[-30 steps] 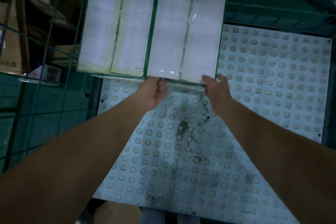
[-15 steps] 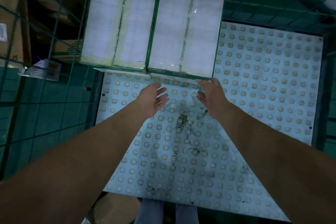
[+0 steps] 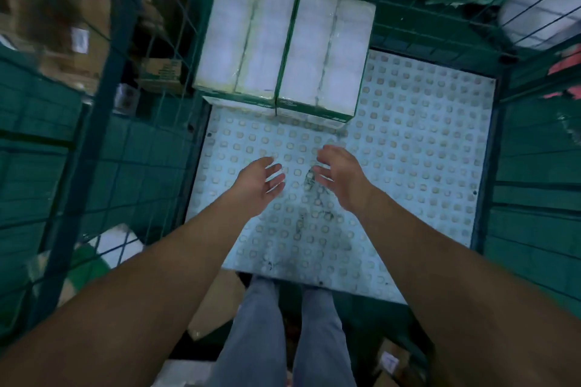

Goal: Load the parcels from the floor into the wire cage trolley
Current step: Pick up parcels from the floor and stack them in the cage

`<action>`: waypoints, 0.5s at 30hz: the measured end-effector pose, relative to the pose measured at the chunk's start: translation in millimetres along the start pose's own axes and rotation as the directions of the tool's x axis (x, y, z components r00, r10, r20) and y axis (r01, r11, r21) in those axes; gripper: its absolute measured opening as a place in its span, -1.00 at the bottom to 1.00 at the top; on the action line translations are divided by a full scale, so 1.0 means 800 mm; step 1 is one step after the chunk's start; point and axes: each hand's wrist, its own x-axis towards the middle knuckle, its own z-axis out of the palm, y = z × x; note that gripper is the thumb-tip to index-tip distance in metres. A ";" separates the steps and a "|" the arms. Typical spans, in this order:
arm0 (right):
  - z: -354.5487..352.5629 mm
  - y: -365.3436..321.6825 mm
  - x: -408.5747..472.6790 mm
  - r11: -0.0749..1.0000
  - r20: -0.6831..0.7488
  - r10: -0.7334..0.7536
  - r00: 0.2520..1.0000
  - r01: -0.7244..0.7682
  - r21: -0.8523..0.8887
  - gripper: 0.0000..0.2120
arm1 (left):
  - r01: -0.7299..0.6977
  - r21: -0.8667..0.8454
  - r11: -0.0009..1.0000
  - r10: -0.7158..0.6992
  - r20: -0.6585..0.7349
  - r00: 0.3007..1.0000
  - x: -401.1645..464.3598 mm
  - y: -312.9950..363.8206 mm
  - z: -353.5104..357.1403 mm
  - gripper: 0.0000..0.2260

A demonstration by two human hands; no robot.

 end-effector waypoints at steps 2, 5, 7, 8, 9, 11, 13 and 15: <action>0.006 0.007 -0.048 1.000 0.026 0.011 1.000 -0.010 -0.019 -0.65 | -0.012 -0.025 1.000 0.012 -0.008 1.000 -0.048 -0.010 -0.019 -0.79; 0.016 0.016 -0.114 0.991 0.064 0.019 0.998 -0.011 -0.131 -0.79 | -0.030 -0.070 0.997 0.028 -0.034 0.999 -0.107 -0.032 -0.049 -0.81; 0.027 0.022 -0.159 0.978 0.112 0.024 0.993 0.000 -0.209 -0.82 | -0.057 -0.098 0.994 0.053 -0.050 0.997 -0.149 -0.049 -0.068 -0.81; 0.030 0.025 -0.172 0.971 0.138 0.032 0.990 0.002 -0.240 -0.86 | -0.064 -0.107 0.992 0.058 -0.058 0.997 -0.162 -0.056 -0.073 -0.81; 0.034 0.028 -0.199 0.955 0.186 0.030 0.982 0.026 -0.294 -0.90 | -0.093 -0.138 0.986 0.083 -0.082 0.993 -0.188 -0.069 -0.082 -0.81; 0.036 0.033 -0.229 0.931 0.243 0.031 0.970 0.060 -0.361 -0.91 | -0.122 -0.170 0.978 0.106 -0.099 0.989 -0.220 -0.086 -0.086 -0.83; 0.034 0.041 -0.266 0.893 0.306 0.029 0.952 0.113 -0.436 -0.83 | -0.175 -0.231 0.957 0.144 -0.145 0.979 -0.266 -0.112 -0.094 -0.83; 0.031 0.047 -0.292 0.861 0.351 0.040 0.935 0.146 -0.487 -0.76 | -0.206 -0.260 0.943 0.165 -0.170 0.972 -0.301 -0.133 -0.096 -0.82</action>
